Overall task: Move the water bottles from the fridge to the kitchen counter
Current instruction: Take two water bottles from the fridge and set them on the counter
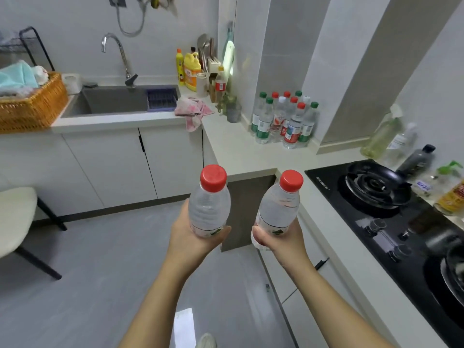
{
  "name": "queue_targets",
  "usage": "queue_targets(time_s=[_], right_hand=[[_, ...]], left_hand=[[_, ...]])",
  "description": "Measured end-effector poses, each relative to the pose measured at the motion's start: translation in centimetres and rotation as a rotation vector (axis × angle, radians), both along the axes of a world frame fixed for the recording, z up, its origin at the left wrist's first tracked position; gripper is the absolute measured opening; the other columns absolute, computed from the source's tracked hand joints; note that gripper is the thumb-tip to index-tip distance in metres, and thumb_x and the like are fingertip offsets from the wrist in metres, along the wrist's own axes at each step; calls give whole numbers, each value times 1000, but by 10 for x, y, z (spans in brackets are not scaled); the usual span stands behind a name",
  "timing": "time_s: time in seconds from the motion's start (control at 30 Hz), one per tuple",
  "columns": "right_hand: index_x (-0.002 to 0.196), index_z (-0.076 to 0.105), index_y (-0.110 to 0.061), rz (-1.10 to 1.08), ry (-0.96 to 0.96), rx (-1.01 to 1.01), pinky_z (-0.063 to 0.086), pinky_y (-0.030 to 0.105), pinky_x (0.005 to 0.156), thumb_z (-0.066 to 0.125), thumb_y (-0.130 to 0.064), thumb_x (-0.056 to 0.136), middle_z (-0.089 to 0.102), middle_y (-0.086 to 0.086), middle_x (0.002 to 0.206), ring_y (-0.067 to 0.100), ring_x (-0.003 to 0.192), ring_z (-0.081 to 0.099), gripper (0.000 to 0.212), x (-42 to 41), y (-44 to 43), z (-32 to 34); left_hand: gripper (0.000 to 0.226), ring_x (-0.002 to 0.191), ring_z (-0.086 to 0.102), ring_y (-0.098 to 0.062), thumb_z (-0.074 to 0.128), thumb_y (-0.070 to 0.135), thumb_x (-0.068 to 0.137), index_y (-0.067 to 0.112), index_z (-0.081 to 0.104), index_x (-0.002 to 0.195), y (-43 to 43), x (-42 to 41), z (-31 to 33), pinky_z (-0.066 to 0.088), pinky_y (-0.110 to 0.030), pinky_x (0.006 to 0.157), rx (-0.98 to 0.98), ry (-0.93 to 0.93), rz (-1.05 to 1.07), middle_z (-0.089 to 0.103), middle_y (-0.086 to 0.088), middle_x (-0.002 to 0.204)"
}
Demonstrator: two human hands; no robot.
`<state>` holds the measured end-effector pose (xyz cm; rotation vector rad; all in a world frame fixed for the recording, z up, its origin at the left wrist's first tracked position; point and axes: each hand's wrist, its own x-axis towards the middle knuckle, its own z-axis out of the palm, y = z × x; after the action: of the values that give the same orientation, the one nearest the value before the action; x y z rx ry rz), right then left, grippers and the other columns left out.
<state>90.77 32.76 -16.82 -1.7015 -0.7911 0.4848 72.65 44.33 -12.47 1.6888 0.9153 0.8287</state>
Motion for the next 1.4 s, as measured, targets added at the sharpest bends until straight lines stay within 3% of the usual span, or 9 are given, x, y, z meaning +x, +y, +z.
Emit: queue_targets(time_s=[0.1, 0.27, 0.47, 0.77, 0.87, 1.03, 1.1, 1.2, 1.4], right_hand=[[101, 59, -9, -12, -8, -19, 51, 23, 67, 78, -32, 70, 68, 1, 87, 13, 78, 65, 43, 26, 38, 2], [92, 61, -11, -83, -27, -25, 50, 15, 63, 78, -27, 69, 66, -3, 77, 8, 72, 65, 32, 59, 84, 4], [95, 61, -9, -111, 2, -32, 52, 19, 66, 79, -34, 64, 67, 1, 80, 12, 75, 67, 44, 104, 117, -11], [105, 62, -17, -127, 36, 3, 51, 17, 70, 84, -19, 66, 70, -2, 90, 9, 85, 68, 45, 232, 181, -26], [108, 59, -18, -126, 55, 22, 50, 20, 75, 86, -18, 66, 69, -1, 98, 10, 90, 67, 50, 283, 201, -27], [102, 51, -35, -117, 72, -4, 51, 31, 82, 85, -26, 60, 60, 6, 110, 18, 100, 63, 55, 355, 234, -44], [103, 54, -28, -121, 120, -44, 54, 33, 75, 84, -32, 57, 64, 9, 103, 22, 91, 66, 55, 377, 246, -59], [100, 56, -11, -141, 157, -88, 51, 34, 65, 83, -28, 57, 65, 10, 89, 19, 73, 62, 54, 403, 260, -84], [99, 62, -15, -163, 179, -98, 58, 41, 70, 82, -23, 57, 71, 4, 90, 22, 81, 69, 47, 435, 281, -110]], left_hand=[[53, 80, 60, 7, 87, 15, 66, 35, 50, 99, 44, 26, 7, 47, -9, 59, -2, -4, -49, 63, 15, 88], [49, 75, 62, -6, 85, 22, 62, 36, 52, 94, 99, 65, 5, 48, -23, 63, -12, -5, -107, 64, 19, 81], [53, 82, 59, 9, 86, 13, 66, 38, 50, 96, 135, 113, 0, 46, -7, 61, 21, -1, -117, 61, 34, 87], [50, 81, 60, 4, 84, 23, 61, 34, 53, 98, 186, 245, -21, 46, -9, 64, 24, 26, -113, 62, 23, 88], [47, 74, 59, -3, 86, 24, 63, 31, 52, 95, 202, 297, -31, 46, -12, 61, 32, 74, -73, 62, 7, 86], [55, 90, 57, -3, 88, 25, 61, 37, 50, 98, 218, 374, -45, 47, -21, 70, 3, 78, 57, 56, 8, 100], [50, 86, 60, -8, 86, 25, 61, 34, 52, 97, 225, 396, -54, 52, -27, 70, -30, 80, 77, 60, 6, 97], [44, 79, 59, -6, 84, 18, 66, 28, 52, 95, 237, 422, -69, 46, -13, 62, -65, 108, 86, 62, 5, 91], [45, 79, 60, -10, 81, 18, 66, 29, 51, 97, 260, 455, -104, 44, -20, 64, -143, 168, 11, 62, 3, 92]])
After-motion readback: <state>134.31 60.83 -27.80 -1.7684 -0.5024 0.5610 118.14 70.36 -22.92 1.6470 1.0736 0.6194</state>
